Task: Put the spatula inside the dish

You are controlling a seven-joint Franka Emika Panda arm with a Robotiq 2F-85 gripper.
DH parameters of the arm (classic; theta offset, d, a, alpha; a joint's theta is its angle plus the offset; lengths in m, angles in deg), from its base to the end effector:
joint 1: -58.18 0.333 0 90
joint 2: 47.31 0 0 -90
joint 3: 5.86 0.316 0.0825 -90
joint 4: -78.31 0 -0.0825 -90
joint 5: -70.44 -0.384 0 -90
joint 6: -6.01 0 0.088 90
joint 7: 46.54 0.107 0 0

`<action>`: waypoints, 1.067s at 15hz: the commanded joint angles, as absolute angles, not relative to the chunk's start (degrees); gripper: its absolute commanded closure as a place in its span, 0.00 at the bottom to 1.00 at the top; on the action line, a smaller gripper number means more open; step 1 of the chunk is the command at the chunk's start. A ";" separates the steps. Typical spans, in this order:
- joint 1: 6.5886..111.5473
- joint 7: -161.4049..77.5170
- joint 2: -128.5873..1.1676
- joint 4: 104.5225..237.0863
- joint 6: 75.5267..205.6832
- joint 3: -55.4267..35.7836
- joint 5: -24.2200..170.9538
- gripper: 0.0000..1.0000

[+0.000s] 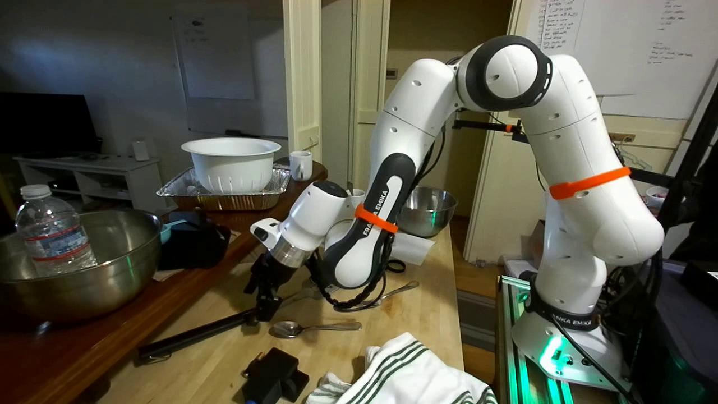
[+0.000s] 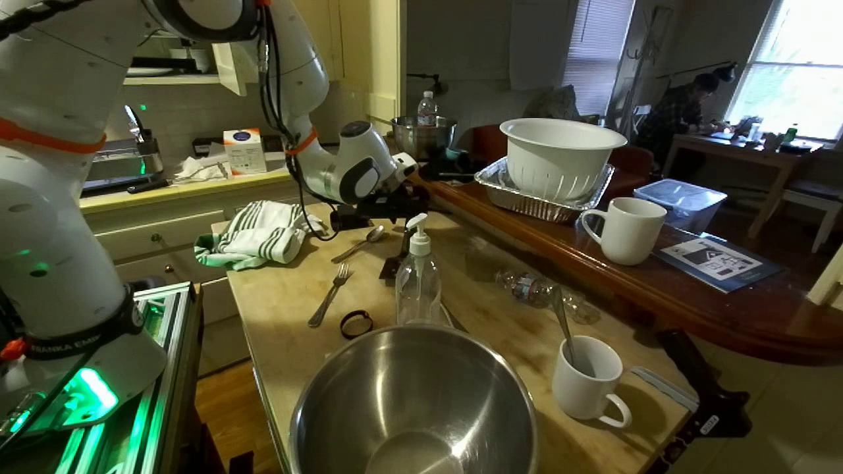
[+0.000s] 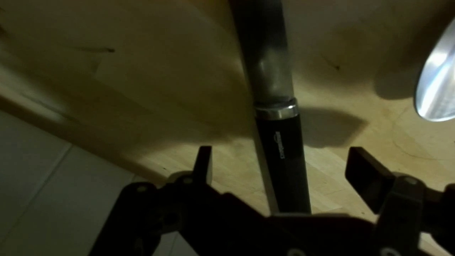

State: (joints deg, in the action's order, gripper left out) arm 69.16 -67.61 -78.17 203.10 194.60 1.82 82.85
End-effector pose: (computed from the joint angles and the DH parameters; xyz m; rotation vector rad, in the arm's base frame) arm 0.5596 0.2097 0.2074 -2.7080 -1.2717 -0.8986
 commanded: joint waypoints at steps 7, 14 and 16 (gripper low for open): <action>59.22 -62.71 -85.07 197.38 192.48 13.12 84.17 0.61; 54.03 -62.10 -80.09 201.01 183.80 18.79 82.66 0.92; 54.84 -62.83 -77.71 201.71 180.56 18.03 81.97 0.92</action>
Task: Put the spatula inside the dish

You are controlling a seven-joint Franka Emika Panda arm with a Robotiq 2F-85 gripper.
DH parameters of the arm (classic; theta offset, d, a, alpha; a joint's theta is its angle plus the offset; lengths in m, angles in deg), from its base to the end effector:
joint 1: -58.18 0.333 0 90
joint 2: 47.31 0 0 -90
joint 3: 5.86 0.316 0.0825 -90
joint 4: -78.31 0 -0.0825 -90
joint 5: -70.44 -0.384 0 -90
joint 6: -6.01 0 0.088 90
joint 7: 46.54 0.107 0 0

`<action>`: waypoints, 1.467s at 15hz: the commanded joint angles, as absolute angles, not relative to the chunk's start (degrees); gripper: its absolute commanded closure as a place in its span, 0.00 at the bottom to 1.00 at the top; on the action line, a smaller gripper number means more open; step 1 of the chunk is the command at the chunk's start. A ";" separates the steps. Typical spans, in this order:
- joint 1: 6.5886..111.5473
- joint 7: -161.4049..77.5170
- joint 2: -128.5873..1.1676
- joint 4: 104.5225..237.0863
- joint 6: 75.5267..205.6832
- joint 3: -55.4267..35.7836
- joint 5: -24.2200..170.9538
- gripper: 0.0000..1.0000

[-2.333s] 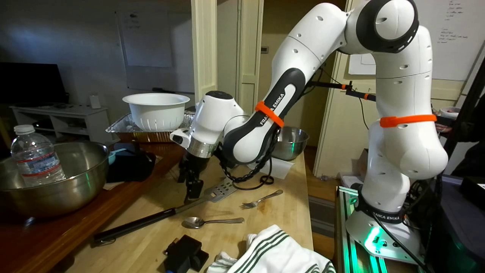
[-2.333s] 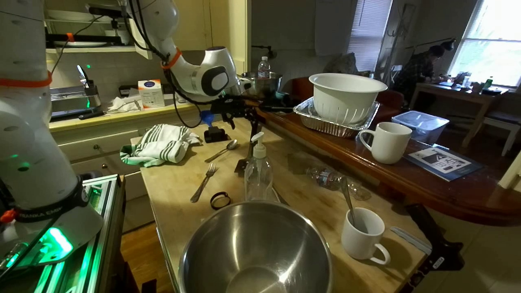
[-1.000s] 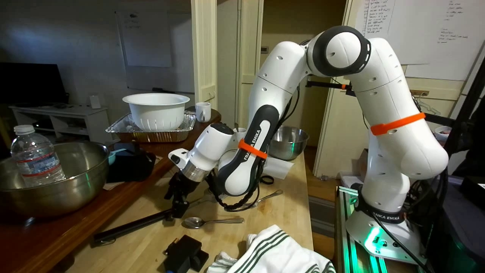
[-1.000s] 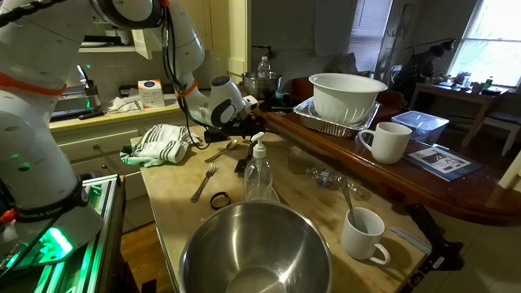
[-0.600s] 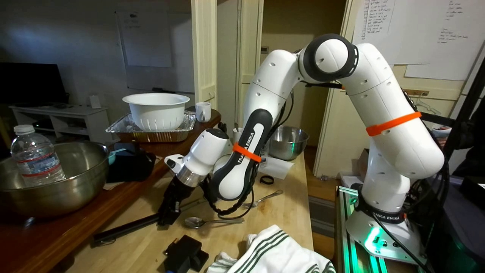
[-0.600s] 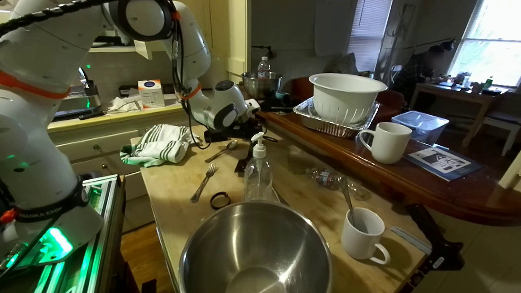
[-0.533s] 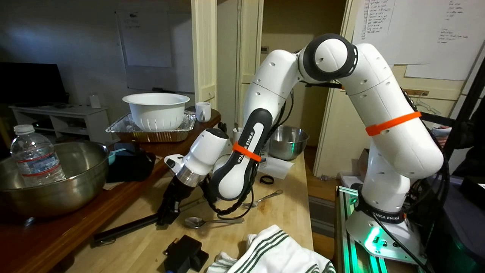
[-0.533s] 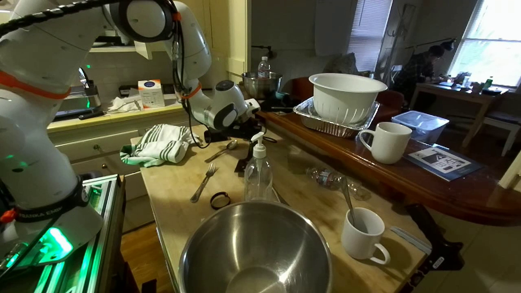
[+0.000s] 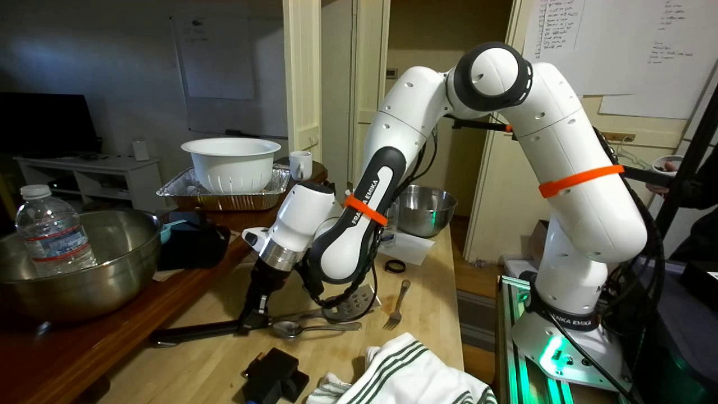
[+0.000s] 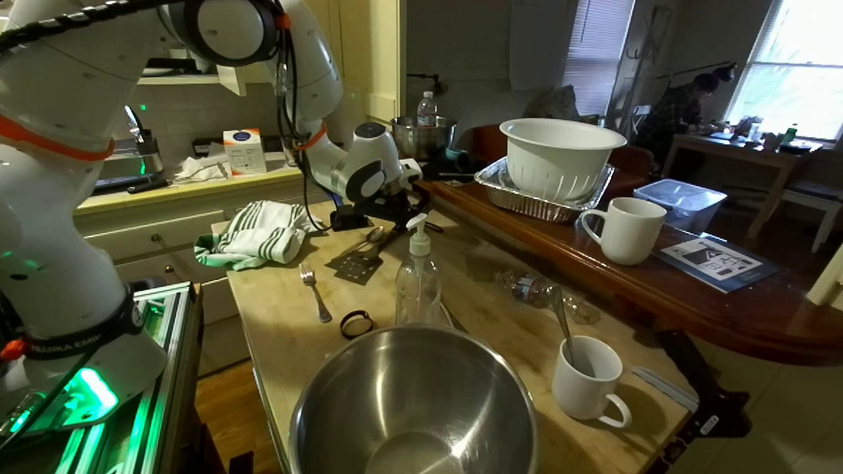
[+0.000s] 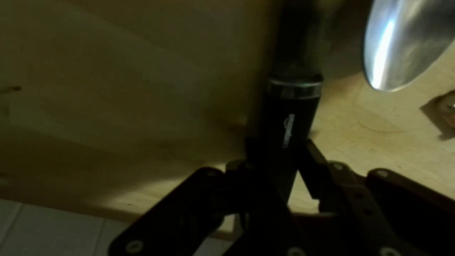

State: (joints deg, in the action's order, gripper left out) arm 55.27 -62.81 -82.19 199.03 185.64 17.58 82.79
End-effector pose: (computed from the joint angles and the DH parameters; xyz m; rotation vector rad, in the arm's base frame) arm 0.5702 0.2235 0.1988 -2.6901 -1.0376 -0.7044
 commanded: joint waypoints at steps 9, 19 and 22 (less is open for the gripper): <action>54.88 -71.52 -70.96 203.90 171.25 18.68 81.47 0.92; 49.89 -91.52 -56.88 215.31 164.99 24.12 65.34 0.92; 45.58 -103.32 -50.05 219.42 163.20 28.91 54.10 0.92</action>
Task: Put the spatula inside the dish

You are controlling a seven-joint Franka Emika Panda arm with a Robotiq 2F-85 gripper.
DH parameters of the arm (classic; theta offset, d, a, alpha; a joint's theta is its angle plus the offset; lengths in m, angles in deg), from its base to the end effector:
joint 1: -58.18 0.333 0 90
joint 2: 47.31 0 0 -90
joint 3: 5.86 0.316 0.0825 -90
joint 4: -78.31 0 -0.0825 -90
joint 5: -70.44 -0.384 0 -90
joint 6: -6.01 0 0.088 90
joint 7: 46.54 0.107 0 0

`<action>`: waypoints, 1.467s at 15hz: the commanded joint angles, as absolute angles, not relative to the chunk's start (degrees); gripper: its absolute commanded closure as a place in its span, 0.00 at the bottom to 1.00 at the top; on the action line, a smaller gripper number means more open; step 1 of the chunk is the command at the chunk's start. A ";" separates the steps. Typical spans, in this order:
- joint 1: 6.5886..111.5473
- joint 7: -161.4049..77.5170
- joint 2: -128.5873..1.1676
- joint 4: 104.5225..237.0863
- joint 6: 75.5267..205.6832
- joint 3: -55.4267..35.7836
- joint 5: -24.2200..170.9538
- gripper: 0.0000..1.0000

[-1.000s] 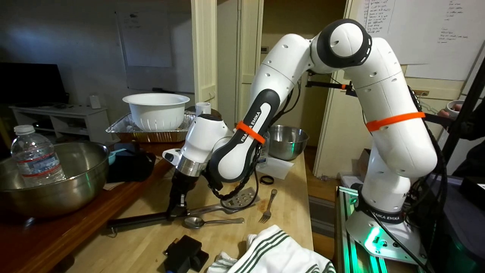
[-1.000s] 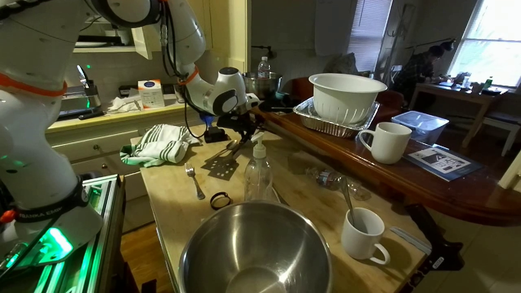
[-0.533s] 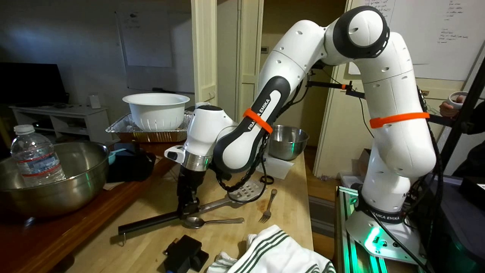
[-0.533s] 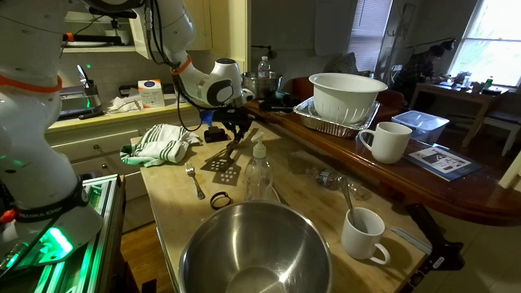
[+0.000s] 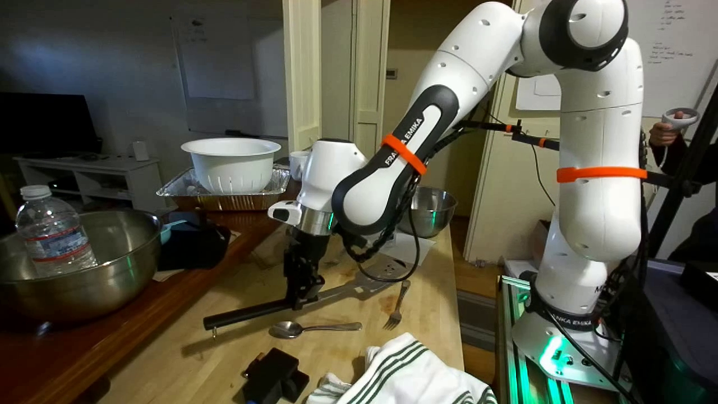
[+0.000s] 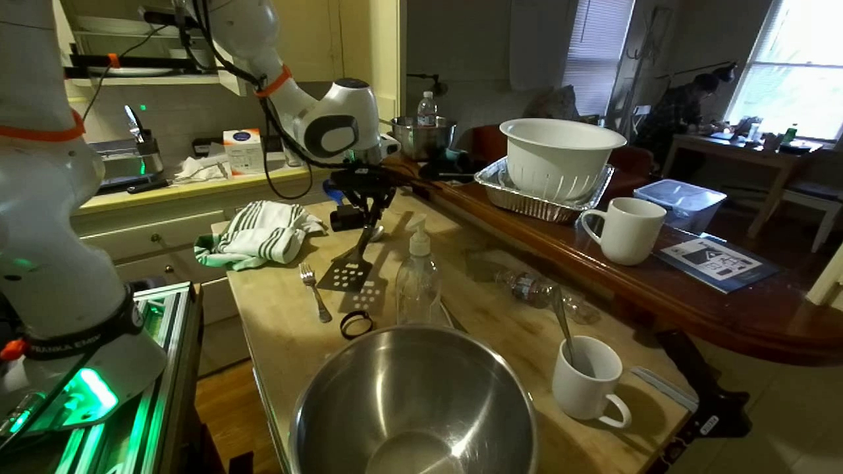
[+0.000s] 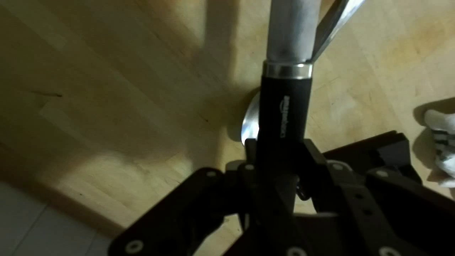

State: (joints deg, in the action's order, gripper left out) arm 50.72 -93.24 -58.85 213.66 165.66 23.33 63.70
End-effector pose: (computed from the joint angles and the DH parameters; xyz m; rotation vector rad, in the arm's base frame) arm 0.4974 0.1934 0.2775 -2.5993 -1.5373 -0.4097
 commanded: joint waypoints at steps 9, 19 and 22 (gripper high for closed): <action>60.72 -121.03 -30.52 223.35 143.77 7.17 38.80 0.92; 67.11 -112.09 -26.40 221.11 154.36 -2.18 46.24 0.92; 68.95 -109.10 -26.88 218.61 157.90 -2.68 47.62 0.92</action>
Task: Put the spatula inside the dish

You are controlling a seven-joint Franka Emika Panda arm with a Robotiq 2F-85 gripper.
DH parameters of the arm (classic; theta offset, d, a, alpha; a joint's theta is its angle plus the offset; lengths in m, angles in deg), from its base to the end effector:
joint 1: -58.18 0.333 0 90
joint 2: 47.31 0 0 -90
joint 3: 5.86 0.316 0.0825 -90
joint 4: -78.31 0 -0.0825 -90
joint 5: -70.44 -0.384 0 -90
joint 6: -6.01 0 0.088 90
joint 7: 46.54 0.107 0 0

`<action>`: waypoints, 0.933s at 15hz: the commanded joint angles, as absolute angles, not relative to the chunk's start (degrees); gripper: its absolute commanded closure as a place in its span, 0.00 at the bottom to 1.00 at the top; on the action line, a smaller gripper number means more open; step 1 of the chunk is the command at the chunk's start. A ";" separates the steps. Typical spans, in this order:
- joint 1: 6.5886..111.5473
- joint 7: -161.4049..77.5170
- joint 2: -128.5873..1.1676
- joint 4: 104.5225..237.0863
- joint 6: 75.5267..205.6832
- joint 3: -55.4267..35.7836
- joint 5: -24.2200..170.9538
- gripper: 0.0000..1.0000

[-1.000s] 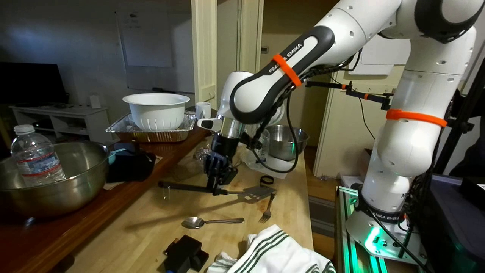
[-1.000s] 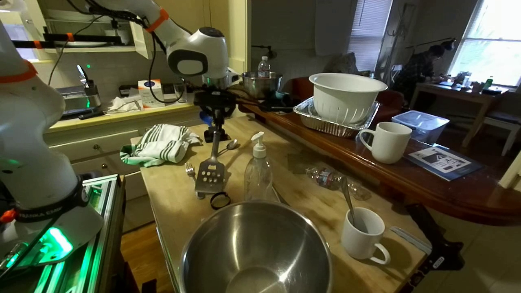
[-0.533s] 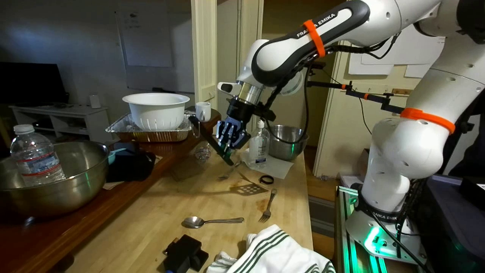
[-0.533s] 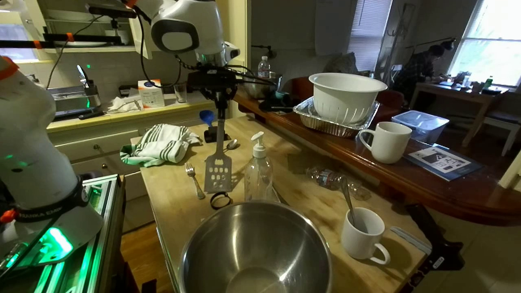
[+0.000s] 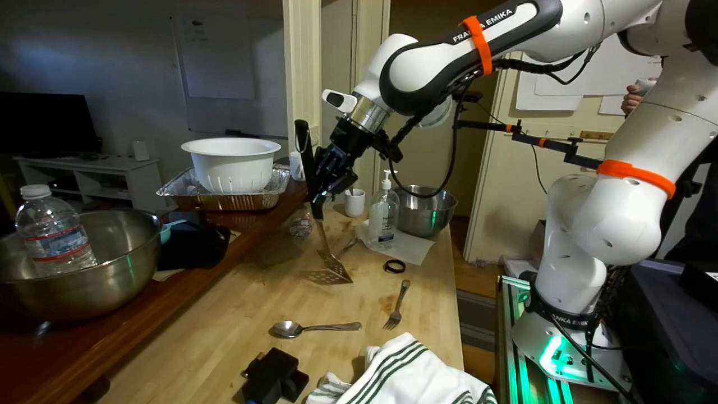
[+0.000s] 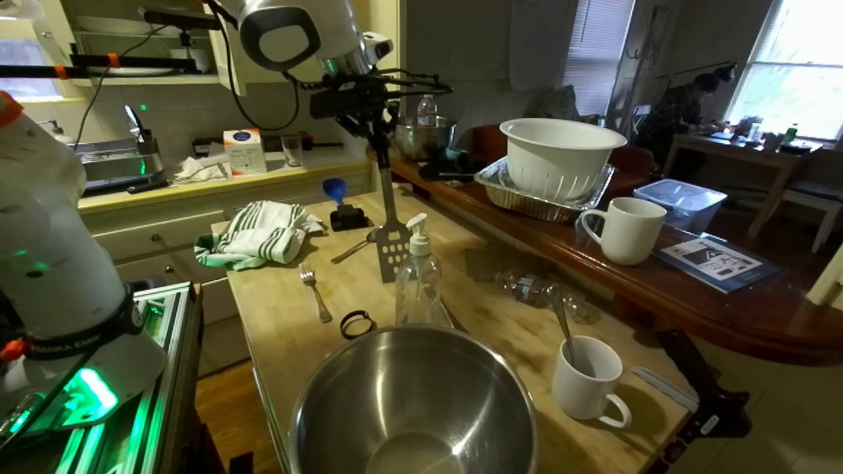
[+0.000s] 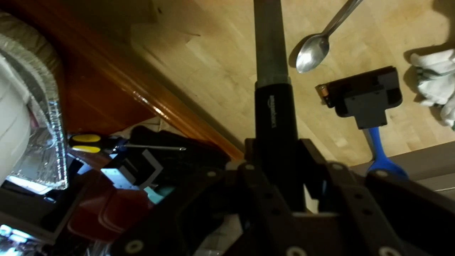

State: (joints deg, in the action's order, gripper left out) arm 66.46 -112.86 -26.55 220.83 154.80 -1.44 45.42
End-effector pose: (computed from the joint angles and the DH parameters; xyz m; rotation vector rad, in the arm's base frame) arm 0.4515 0.0946 0.4686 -2.5783 -1.5100 -0.8313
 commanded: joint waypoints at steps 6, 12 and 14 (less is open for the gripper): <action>69.71 -98.20 -25.28 212.19 158.84 -1.50 55.56 0.92; 72.89 -94.84 -26.88 213.22 157.75 -2.75 58.57 0.92; 74.29 -96.78 -28.57 215.93 156.96 -4.40 56.62 0.92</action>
State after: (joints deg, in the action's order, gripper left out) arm 71.84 -96.31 -26.55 212.47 158.36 -1.82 57.14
